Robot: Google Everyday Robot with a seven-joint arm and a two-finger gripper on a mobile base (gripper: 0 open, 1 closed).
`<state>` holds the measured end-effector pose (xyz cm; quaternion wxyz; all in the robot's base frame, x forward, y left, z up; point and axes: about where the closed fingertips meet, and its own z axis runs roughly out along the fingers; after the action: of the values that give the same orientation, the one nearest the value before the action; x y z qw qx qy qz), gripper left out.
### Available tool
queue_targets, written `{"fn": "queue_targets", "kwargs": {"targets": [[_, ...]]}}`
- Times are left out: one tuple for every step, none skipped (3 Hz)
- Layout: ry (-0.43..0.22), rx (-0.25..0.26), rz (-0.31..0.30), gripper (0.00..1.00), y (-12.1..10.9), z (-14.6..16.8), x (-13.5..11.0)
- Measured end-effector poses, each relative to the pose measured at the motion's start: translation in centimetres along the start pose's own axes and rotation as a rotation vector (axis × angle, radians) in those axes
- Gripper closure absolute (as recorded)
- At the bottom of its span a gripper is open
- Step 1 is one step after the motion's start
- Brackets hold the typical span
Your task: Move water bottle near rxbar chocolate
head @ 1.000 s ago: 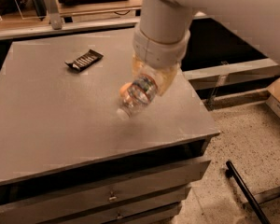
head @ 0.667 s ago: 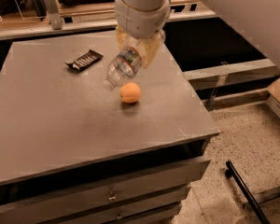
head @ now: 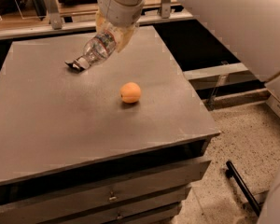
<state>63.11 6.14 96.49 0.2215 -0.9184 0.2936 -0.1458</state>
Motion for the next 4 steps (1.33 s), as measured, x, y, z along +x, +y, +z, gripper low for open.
{"fn": "queue_targets", "kwargs": {"targets": [[0.000,0.000,0.000,1.00,0.0,0.0,0.0],[-0.092,0.032,-0.014,1.00,-0.8,2.1,-1.4],[-0.227,0.079,-0.027,1.00,-2.9,6.6,-3.2],[-0.275,0.103,-0.036,1.00,-4.3,9.3,-4.0]]}}
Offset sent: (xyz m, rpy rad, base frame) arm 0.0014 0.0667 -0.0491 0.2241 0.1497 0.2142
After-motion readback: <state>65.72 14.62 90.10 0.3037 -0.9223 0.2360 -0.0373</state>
